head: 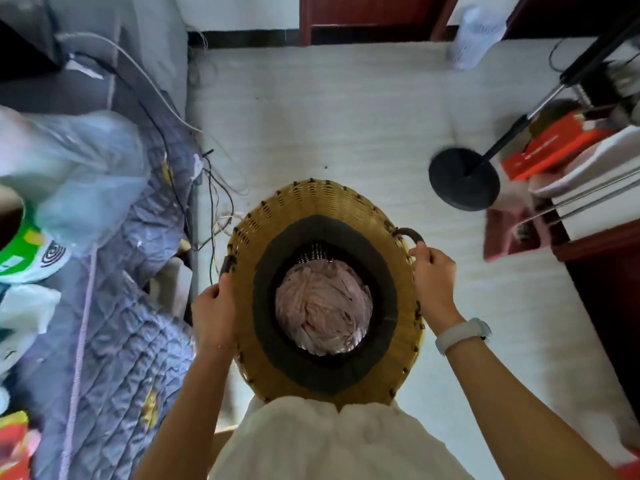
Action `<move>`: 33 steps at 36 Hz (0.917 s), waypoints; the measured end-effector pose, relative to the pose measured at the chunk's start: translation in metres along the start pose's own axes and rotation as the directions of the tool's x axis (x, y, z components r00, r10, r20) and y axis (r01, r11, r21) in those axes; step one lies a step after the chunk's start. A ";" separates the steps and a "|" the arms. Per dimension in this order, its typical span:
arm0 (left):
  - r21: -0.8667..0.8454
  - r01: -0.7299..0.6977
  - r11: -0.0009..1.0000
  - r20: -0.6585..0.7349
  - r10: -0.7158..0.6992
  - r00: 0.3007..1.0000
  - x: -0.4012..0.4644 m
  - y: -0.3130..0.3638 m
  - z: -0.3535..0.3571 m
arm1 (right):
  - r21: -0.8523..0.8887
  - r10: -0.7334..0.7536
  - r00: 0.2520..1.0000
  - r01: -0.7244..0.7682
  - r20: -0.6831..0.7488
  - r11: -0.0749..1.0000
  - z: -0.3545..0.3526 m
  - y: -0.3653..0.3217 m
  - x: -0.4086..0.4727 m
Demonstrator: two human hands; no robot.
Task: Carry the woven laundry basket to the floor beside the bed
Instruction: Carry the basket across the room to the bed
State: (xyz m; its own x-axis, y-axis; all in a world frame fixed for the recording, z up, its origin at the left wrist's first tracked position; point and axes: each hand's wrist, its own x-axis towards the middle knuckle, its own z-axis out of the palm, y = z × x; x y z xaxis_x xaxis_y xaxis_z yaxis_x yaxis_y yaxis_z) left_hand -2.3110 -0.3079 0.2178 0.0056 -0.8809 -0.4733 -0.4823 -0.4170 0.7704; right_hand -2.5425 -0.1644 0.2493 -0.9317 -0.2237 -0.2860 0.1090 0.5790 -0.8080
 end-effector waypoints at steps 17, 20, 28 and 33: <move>-0.034 -0.105 0.994 0.037 0.106 0.994 0.249 0.199 0.075 | -0.012 -0.029 0.999 0.028 -0.026 1.000 0.157 -0.179 0.194; -0.055 -0.105 0.993 0.031 0.107 0.994 0.284 0.228 0.089 | -0.002 -0.024 1.000 0.024 -0.009 1.000 0.179 -0.202 0.227; -0.031 -0.075 0.997 -0.015 0.074 0.997 0.379 0.309 0.136 | -0.054 -0.085 0.995 0.088 0.058 0.995 0.247 -0.267 0.338; -0.028 -0.022 0.999 -0.046 0.021 0.999 0.442 0.361 0.169 | -0.075 -0.064 0.987 0.076 0.147 0.994 0.291 -0.308 0.423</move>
State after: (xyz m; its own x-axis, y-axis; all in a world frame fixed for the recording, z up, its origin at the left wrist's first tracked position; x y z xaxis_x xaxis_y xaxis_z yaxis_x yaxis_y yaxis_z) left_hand -2.6313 -0.8099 0.2147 0.0360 -0.8990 -0.4366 -0.4578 -0.4032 0.7924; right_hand -2.8700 -0.6655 0.2278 -0.8758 -0.3733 -0.3061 0.0115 0.6177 -0.7863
